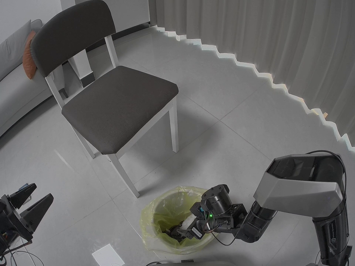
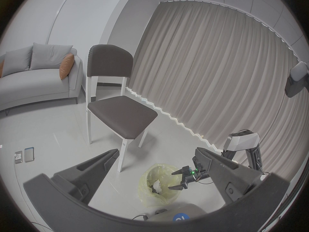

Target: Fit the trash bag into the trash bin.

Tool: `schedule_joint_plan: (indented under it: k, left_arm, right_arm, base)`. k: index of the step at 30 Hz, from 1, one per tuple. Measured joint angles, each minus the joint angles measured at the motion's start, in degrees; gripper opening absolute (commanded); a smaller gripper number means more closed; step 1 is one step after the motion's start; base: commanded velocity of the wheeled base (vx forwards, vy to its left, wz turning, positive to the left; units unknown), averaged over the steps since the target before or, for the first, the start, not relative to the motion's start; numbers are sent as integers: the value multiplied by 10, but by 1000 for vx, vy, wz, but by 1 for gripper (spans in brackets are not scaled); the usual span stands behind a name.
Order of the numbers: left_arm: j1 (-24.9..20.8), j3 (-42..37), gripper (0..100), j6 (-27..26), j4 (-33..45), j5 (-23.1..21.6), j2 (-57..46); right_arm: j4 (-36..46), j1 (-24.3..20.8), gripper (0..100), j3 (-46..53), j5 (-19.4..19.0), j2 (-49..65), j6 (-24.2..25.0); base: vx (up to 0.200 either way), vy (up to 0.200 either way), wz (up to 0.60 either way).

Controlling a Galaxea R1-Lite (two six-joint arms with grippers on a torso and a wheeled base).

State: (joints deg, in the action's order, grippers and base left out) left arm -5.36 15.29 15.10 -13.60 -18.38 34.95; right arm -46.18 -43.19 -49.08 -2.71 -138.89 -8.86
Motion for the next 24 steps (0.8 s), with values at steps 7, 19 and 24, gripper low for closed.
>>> schedule_joint_plan:
  k: [7,19,24]
  left_arm:
    - [0,-7,100,0,0,0,0]
    - [0,-17,100,0,0,-1,0]
    - [0,-20,100,0,0,-10,3]
  right_arm:
    - [0,5,100,3,0,8,0]
    - [0,71,100,27,-1,42,0]
    - [-5,103,100,41,-2,50,-1]
  base:
    - [0,0,0]
    - [0,0,0]
    - [0,0,0]
